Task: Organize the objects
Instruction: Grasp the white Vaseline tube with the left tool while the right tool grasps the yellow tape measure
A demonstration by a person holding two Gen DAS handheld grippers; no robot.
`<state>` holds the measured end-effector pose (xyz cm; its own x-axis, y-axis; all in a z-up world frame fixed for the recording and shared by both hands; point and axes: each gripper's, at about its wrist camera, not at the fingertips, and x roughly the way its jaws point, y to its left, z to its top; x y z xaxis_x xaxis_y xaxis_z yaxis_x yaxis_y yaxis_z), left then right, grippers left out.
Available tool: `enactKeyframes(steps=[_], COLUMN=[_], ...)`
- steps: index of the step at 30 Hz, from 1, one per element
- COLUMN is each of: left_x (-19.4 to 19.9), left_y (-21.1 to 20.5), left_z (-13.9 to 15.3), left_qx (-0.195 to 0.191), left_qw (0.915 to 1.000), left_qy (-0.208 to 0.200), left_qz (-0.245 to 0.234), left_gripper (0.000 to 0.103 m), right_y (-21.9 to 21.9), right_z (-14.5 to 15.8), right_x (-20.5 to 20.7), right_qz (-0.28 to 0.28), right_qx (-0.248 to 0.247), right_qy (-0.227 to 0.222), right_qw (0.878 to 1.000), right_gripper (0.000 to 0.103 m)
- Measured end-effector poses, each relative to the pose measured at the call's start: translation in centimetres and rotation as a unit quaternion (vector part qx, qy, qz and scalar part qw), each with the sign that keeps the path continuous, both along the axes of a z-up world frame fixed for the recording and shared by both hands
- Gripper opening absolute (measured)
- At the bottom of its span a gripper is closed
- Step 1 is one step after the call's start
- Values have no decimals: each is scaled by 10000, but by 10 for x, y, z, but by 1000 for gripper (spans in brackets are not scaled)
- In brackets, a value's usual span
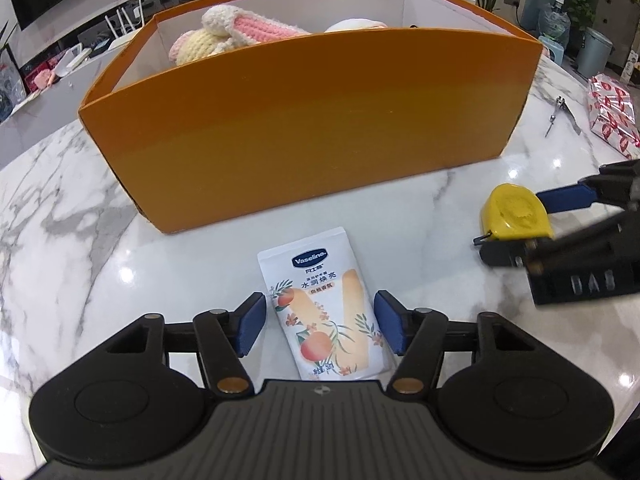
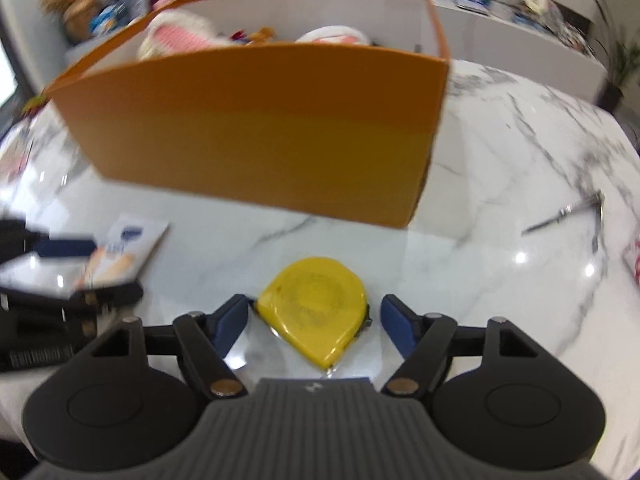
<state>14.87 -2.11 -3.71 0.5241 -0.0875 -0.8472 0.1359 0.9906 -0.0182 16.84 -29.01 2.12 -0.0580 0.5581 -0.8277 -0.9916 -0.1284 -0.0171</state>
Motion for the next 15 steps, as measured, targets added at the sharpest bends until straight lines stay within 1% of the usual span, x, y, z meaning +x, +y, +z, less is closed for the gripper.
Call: enactKeyframes(steps=[2,3,5,6,8,9,10,12,15], left_x=[1,2,2,2,2,2,2,2,1], left_y=[2,3,4,5,6,6,7,6,5], left_z=[0,-1,-1,-1,-1,-1,-2,-1,-1], left_qx=[-45,-62,-80,-128,-150,-213,-229,-226,-215], left_qw=[10000,10000,9999,9997,9997,9989,9987,9987,9985], left_qy=[33,47,65,62,69,64,66,66,58], left_qz=[16,19,16,-188,-200,-417,-442,-458,-507], left_gripper=[74,74,75,76,76,76,76,76,72], right_y=[-2,-4,-6,-7,-4,-2,1,5,9], right_z=[1,1,4,5,6,5,3,-3,-6], right_x=[-3,-4,-4,-4,-3,-3,-1,-2,-3], right_qz=[295,432,597,618,599,592,606,686,686], right_qx=[-87,-190,-280,-247,-115,-53,-16,26,151], right_qy=[-43,-4,166,166,-99,-234,-284,-239,-168], right_qw=[9995,9989,9977,9976,9981,9980,9978,9974,9974], right_gripper=[78,81,83,83,84,85,85,85,83])
